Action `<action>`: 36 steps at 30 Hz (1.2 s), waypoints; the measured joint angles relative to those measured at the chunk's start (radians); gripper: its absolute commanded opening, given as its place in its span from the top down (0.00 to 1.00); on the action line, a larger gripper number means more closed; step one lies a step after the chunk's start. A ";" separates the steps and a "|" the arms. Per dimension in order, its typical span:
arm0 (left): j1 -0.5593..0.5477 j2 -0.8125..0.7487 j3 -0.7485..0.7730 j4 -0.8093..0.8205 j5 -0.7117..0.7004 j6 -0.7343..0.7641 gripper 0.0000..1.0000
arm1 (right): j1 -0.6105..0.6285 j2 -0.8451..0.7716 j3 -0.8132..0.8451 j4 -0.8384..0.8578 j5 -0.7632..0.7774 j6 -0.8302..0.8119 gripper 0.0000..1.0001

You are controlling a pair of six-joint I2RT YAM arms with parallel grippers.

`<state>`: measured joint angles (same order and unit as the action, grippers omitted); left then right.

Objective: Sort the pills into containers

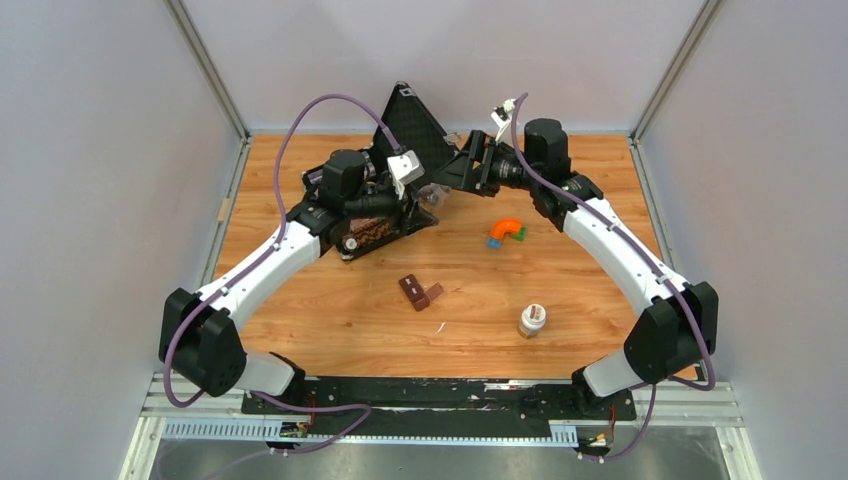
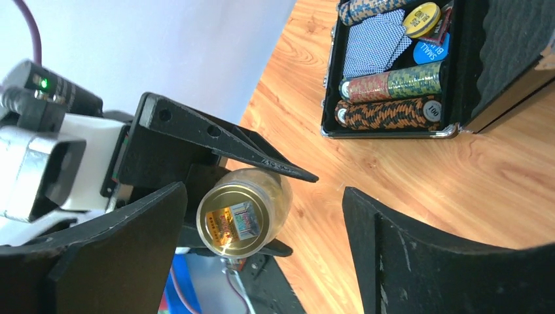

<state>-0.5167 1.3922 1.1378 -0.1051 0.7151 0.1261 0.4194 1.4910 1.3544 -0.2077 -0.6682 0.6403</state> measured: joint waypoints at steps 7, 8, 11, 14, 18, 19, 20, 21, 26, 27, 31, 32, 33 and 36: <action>0.000 0.002 0.000 0.000 -0.068 0.005 1.00 | 0.008 0.006 0.009 -0.028 0.082 0.127 0.17; 0.000 0.003 0.000 0.000 -0.073 0.007 1.00 | 0.010 0.011 0.014 -0.034 0.086 0.136 0.17; 0.000 0.003 0.000 -0.004 -0.089 0.010 1.00 | 0.015 0.029 0.027 -0.038 0.092 0.148 0.20; 0.000 0.003 0.000 -0.004 -0.093 0.012 1.00 | 0.022 0.043 0.037 -0.046 0.091 0.149 0.22; 0.000 0.003 0.000 -0.005 -0.093 0.015 1.00 | 0.033 0.062 0.082 -0.093 0.089 0.144 0.32; 0.000 0.003 0.000 -0.005 -0.093 0.015 1.00 | 0.037 0.070 0.102 -0.108 0.089 0.143 0.36; 0.000 0.003 0.000 -0.005 -0.092 0.015 1.00 | 0.040 0.076 0.119 -0.119 0.089 0.141 0.39; 0.000 0.003 0.000 -0.005 -0.092 0.015 1.00 | 0.044 0.085 0.142 -0.140 0.088 0.141 0.40; 0.000 0.003 0.000 -0.005 -0.092 0.014 1.00 | 0.059 0.117 0.210 -0.208 0.079 0.131 0.34; 0.000 0.003 0.000 -0.005 -0.092 0.014 1.00 | 0.061 0.118 0.210 -0.216 0.075 0.127 0.33; 0.000 0.003 0.000 -0.005 -0.092 0.012 1.00 | 0.065 0.119 0.210 -0.262 0.067 0.103 0.35; 0.000 0.003 0.000 -0.005 -0.092 0.011 1.00 | 0.065 0.119 0.210 -0.270 0.067 0.097 0.38; 0.000 0.003 0.000 -0.005 -0.092 0.011 1.00 | 0.066 0.119 0.210 -0.280 0.069 0.091 0.40; 0.000 0.003 0.000 -0.005 -0.092 0.010 1.00 | 0.066 0.119 0.210 -0.309 0.075 0.080 0.43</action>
<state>-0.5167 1.3956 1.1378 -0.1101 0.6235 0.1356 0.4858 1.6096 1.5646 -0.5163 -0.5930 0.7200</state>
